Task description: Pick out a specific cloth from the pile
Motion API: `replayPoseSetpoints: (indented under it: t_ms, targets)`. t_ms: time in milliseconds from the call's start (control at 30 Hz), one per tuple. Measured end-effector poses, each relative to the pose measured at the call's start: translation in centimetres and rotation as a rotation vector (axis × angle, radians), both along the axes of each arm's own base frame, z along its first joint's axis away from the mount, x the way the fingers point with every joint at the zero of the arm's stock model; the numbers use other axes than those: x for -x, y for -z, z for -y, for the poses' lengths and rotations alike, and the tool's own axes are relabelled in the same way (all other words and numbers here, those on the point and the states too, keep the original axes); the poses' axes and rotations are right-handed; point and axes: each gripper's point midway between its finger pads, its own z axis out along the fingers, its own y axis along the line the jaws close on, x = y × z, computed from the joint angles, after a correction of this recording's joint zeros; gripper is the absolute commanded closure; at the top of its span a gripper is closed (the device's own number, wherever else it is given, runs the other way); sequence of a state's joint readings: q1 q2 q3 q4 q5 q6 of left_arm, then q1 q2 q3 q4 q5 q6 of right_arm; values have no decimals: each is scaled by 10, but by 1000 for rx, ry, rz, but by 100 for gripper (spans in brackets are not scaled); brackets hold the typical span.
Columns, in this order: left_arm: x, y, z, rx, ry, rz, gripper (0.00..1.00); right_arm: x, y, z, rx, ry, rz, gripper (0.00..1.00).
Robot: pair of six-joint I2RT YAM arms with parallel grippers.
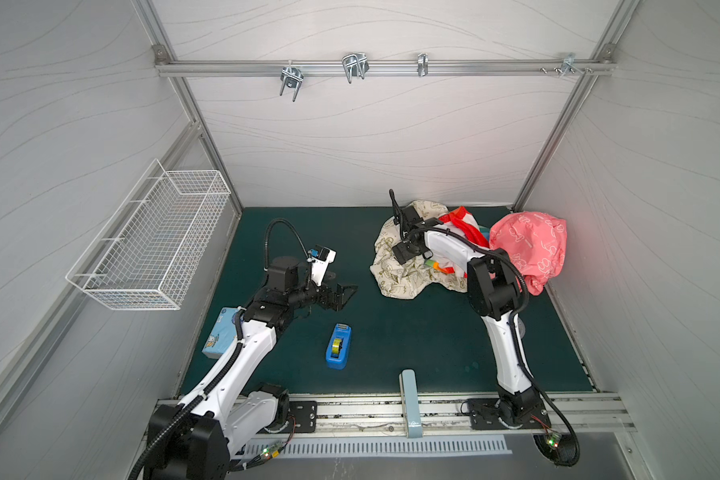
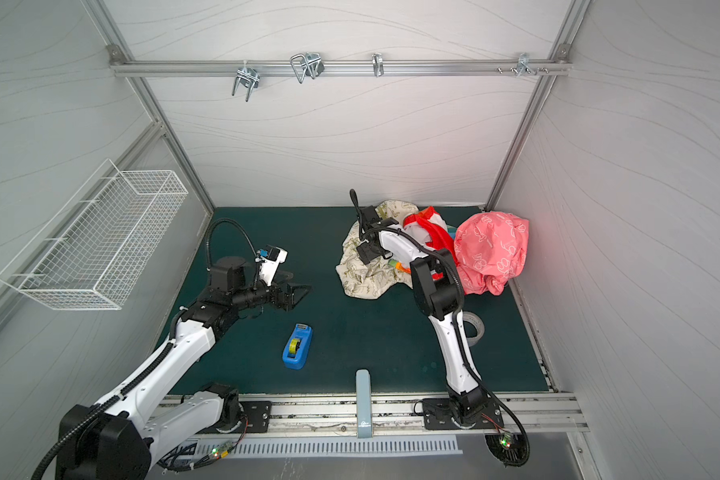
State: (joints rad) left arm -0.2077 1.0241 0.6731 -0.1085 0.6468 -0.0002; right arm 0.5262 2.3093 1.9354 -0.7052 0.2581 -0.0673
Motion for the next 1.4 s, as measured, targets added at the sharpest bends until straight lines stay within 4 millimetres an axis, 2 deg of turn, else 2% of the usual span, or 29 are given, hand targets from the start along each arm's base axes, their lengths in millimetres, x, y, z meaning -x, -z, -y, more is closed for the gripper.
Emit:
replayPoseSetpoints:
  t_ms: [233, 267, 333, 567, 700, 800, 1100, 1233, 1400]
  targets:
    - [1, 1, 0, -2, 1, -6, 1, 6, 14, 3, -38, 8, -76, 66]
    - [1, 1, 0, -2, 0, -6, 1, 6, 14, 4, -43, 8, -81, 74]
    - [1, 1, 0, -2, 1, -6, 1, 5, 13, 4, -55, 13, -87, 100]
    - [1, 1, 0, -1, 1, -5, 1, 4, 9, 6, -62, 13, -93, 100]
    - [1, 1, 0, -1, 0, -6, 1, 4, -7, 6, -71, 12, -72, 100]
    - [1, 1, 0, -2, 1, -5, 1, 3, -35, 7, -90, 10, -32, 100]
    - [1, 1, 0, -1, 1, -5, 1, -13, -144, 18, -199, 24, 157, 100]
    - [1, 0, 0, -1, 1, -4, 1, -18, -178, 17, -247, 18, 212, 100]
    - [1, 0, 0, -1, 1, -4, 1, -18, -208, 24, -311, 15, 243, 100]
